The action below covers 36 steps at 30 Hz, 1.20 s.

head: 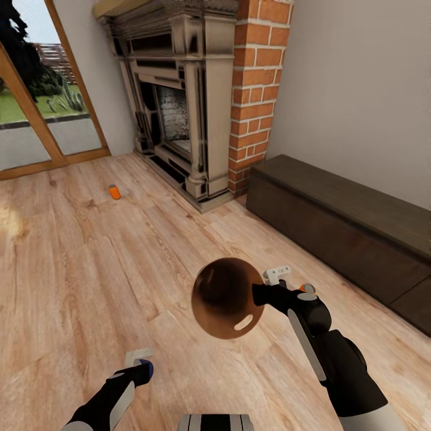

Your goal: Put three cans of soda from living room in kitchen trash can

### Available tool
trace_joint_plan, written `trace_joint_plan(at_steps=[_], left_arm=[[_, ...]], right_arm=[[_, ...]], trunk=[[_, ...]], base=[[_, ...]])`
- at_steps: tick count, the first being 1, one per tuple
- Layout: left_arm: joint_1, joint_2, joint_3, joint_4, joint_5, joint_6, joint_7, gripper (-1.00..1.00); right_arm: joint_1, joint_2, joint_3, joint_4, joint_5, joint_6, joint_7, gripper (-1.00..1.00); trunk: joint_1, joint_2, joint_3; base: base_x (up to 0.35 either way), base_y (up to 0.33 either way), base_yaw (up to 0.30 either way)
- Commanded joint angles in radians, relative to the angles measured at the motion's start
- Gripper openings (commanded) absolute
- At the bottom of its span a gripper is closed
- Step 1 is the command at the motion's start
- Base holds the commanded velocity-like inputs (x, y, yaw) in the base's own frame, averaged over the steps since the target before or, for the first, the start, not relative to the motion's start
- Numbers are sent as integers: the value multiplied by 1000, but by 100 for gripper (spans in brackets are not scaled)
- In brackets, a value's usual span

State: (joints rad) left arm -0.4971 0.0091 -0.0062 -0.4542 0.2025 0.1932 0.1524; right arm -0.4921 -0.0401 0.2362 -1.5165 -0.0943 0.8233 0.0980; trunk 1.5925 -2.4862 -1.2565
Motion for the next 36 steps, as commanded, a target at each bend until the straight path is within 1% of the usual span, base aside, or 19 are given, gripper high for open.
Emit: trace_joint_plan(at_steps=[1,4,8,11,14,16,18,19,21,23,24,26,27,29,31,32,33,34,36], left_arm=[[0,0,0,0,0,1,-3,-100],[0,0,0,-1,0,4,-7,-100],[-2,4,-3,-17,3,58,-23,-100],[-3,6,-4,-31,3,76,-39,-100],[-2,9,-5,-74,3,135,-61,-100],[-1,11,-12,-124,2,180,-76,-100],[0,12,-16,-154,2,201,-88,-100],[1,13,-19,-184,2,220,-102,-100],[2,13,-21,-215,2,237,-118,-100],[4,21,-23,-274,2,271,-155,-100],[5,29,-24,-303,2,288,-175,-100],[6,38,-24,-333,1,307,-196,-100],[7,51,-24,-365,1,325,-215,-100],[9,70,-24,-401,0,342,-232,-100],[14,110,-23,-477,2,376,-260,-100],[15,119,-23,-495,2,382,-265,-100],[19,149,-23,-542,3,399,-280,-100],[27,168,-23,-571,5,415,-288,-100],[41,181,-22,-604,6,431,-294,-100]], right_arm=[[0,0,1,1,-16,1,4,-100],[1,0,1,2,-17,1,5,-100],[7,-3,0,2,-20,3,11,-100],[14,-9,-2,-2,-23,5,15,-100],[32,-16,-3,-10,-24,52,34,-100],[38,-25,-4,-13,-21,70,100,-100],[42,-41,-3,-13,-18,75,146,-100],[44,-61,-3,-14,-16,78,191,-100],[46,-80,-3,-14,-15,80,232,-100],[48,-109,-3,-14,-14,81,288,-100],[48,-118,-3,-14,-14,81,303,-100],[48,-128,-2,-14,-15,81,314,-100],[48,-136,-2,-14,-15,80,320,-100],[49,-142,-2,-13,-16,80,324,-100],[49,-148,-2,-13,-15,79,328,-100],[49,-148,-2,-13,-15,79,329,-100],[49,-152,-2,-12,-15,79,330,-100],[49,-153,-2,-12,-15,79,331,-100],[49,-154,-2,-11,-15,79,331,-100]], trunk=[[-4,7,3],[-15,28,13],[-31,56,25],[-42,77,35],[-54,98,44],[-61,112,50],[-69,126,57],[-73,133,60],[-81,147,66],[-88,161,72],[-92,168,75],[-100,182,82],[-104,189,85],[-111,203,91],[-119,217,97],[-123,224,100],[-127,231,104],[-130,238,107],[-138,252,113]], base=[[0,0,0],[0,0,0],[0,0,0],[0,0,0],[0,0,0],[0,0,0],[0,0,0],[0,0,0],[0,0,0],[0,0,0],[0,0,0],[0,0,0],[0,0,0],[0,0,0],[0,0,0],[0,0,0],[0,0,0],[0,0,0],[0,0,0]])
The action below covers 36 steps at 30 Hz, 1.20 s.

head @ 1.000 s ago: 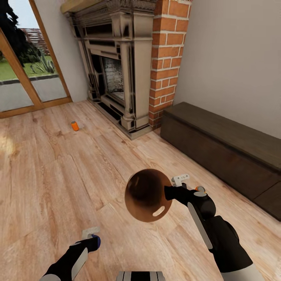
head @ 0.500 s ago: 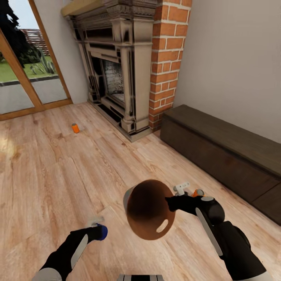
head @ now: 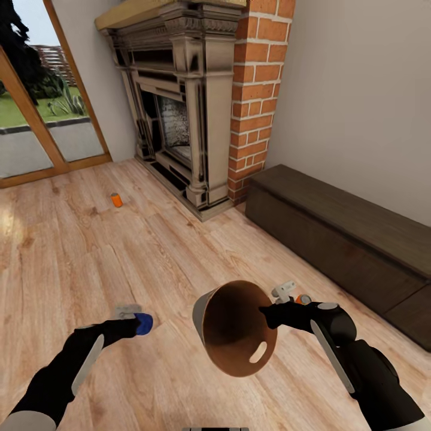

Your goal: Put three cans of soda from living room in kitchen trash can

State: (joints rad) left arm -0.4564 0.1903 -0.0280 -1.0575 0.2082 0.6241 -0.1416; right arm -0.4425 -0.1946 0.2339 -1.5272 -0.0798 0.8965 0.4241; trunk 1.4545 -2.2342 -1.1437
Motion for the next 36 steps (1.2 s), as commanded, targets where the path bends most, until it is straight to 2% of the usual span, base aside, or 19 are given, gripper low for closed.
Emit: trace_joint_plan(at_steps=[1,3,5,7,8,13,17,19,20,21,23,25,26,27,29,31,32,35,36], left_arm=[[11,5,1,-19,2,8,-4,-100],[53,14,5,-83,3,30,-18,-100],[124,20,10,-190,4,76,-46,-100],[155,22,11,-249,5,103,-55,-100],[183,23,12,-309,6,129,-67,-100],[248,24,13,-423,4,162,-134,-100],[280,24,13,-472,5,166,-159,-100],[309,24,13,-503,5,168,-194,-100],[332,24,15,-515,5,168,-235,-100],[359,24,25,-526,4,167,-308,-100],[370,24,39,-531,4,166,-356,-100],[379,24,72,-535,4,166,-430,-100],[384,24,109,-537,4,165,-518,-100],[385,25,120,-538,4,165,-550,-100],[387,29,164,-539,4,163,-666,-100],[388,32,187,-539,4,163,-713,-100],[388,35,221,-539,3,162,-790,-100],[389,36,240,-539,3,162,-865,-100],[388,36,248,-539,3,163,-911,-100]], right_arm=[[0,0,1,0,-29,6,5,-100],[-1,-2,1,0,-28,6,5,-100],[-1,-5,0,2,-28,6,5,-100],[-1,-7,0,2,-27,7,5,-100],[-1,-8,0,7,-27,9,3,-100],[-1,-10,-2,13,-28,14,-2,-100],[-1,-11,-3,17,-27,16,-4,-100],[-1,-13,-5,25,-26,17,-5,-100],[-1,-14,-7,34,-26,17,-6,-100],[-2,-16,-8,57,-26,17,-8,-100],[-2,-16,-9,79,-26,18,-9,-100],[-3,-15,-8,115,-26,17,-13,-100],[-5,-13,-7,148,-13,17,-21,-100],[-6,-11,-6,157,-6,17,-23,-100],[-7,-5,-6,187,24,16,-27,-100],[-8,-3,-5,197,34,16,-28,-100],[-8,0,-4,206,44,16,-31,-100],[-9,2,-3,212,48,16,-33,-100],[-9,3,-3,215,50,16,-33,-100]], trunk=[[-4,7,3],[-12,21,10],[-19,35,16],[-27,49,22],[-31,56,25],[-50,91,41],[-65,119,53],[-73,133,60],[-77,140,63],[-81,147,66],[-88,161,72],[-96,175,78],[-100,182,82],[-104,189,85],[-107,196,88],[-107,196,88],[-107,196,88],[-107,196,88],[-107,196,88]], base=[[0,0,0],[0,0,0],[0,0,0],[0,0,0],[0,0,0],[0,0,0],[0,0,0],[0,0,0],[0,0,0],[0,0,0],[0,0,0],[0,0,0],[0,0,0],[0,0,0],[0,0,0],[0,0,0],[0,0,0],[0,0,0],[0,0,0]])
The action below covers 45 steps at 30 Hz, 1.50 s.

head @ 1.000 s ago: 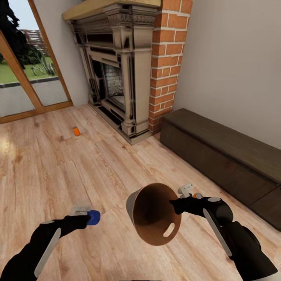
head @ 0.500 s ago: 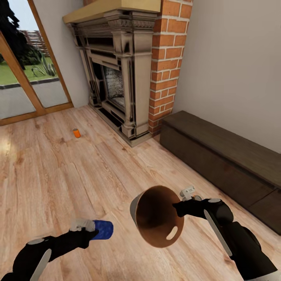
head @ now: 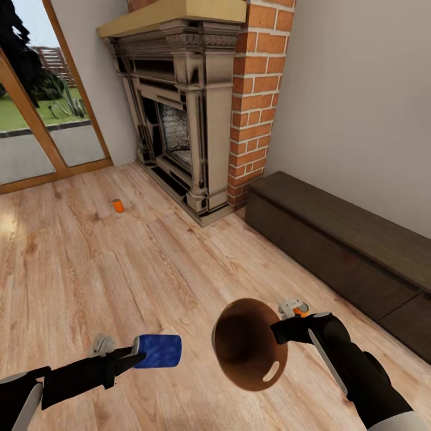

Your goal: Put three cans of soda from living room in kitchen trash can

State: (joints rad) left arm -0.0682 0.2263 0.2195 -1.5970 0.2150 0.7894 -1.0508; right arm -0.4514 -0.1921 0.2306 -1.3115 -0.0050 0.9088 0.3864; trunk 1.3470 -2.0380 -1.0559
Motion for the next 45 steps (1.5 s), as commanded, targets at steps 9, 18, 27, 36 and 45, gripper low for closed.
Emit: trace_joint_plan(at_steps=[9,18,27,36,45], left_arm=[[-20,-14,9,0,2,55,-130,-100],[-104,-52,2,0,3,144,-173,-100],[-138,-54,4,0,4,199,-275,-100],[-173,-103,3,0,4,240,-280,-100],[-183,-118,1,0,2,249,-275,-100]], right_arm=[[-1,27,5,4,-10,4,5,-100],[-1,70,13,5,56,5,5,-100],[-1,74,21,5,61,5,5,-100],[-1,74,36,6,60,5,5,-100],[-1,74,38,6,60,5,5,-100]], trunk=[[0,0,0],[0,0,0],[0,0,0],[0,0,0],[0,0,0]], base=[[0,0,0],[0,0,0],[0,0,0],[0,0,0],[0,0,0]])
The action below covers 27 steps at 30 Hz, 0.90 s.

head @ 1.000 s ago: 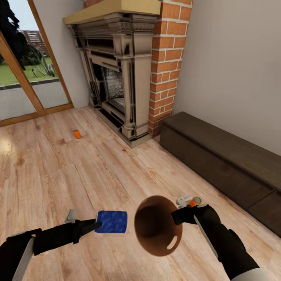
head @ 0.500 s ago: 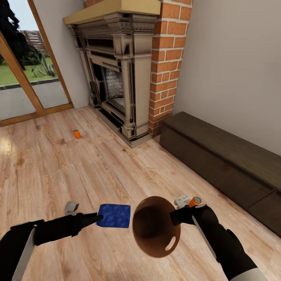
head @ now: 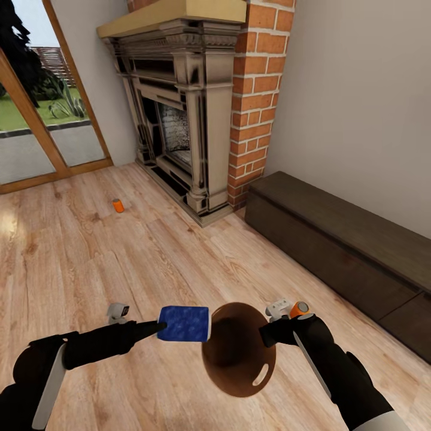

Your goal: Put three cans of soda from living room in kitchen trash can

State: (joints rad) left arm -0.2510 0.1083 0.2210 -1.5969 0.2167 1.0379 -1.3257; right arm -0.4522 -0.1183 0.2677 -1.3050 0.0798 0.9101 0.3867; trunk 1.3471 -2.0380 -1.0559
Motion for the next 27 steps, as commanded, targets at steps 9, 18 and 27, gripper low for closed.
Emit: trace_joint_plan(at_steps=[9,18,27], left_arm=[[-1,-2,-47,5,-8,-6,68,-100],[-1,-55,-202,11,-11,-13,268,-100],[-1,-78,-295,15,-14,-16,394,-100]], right_arm=[[-1,5,6,-3,-22,4,4,-100],[-2,17,17,-9,-20,6,4,-100],[-2,22,21,-12,-21,6,4,-100]], trunk=[[0,0,0],[0,0,0],[0,0,0]], base=[[0,0,0],[0,0,0],[0,0,0]])
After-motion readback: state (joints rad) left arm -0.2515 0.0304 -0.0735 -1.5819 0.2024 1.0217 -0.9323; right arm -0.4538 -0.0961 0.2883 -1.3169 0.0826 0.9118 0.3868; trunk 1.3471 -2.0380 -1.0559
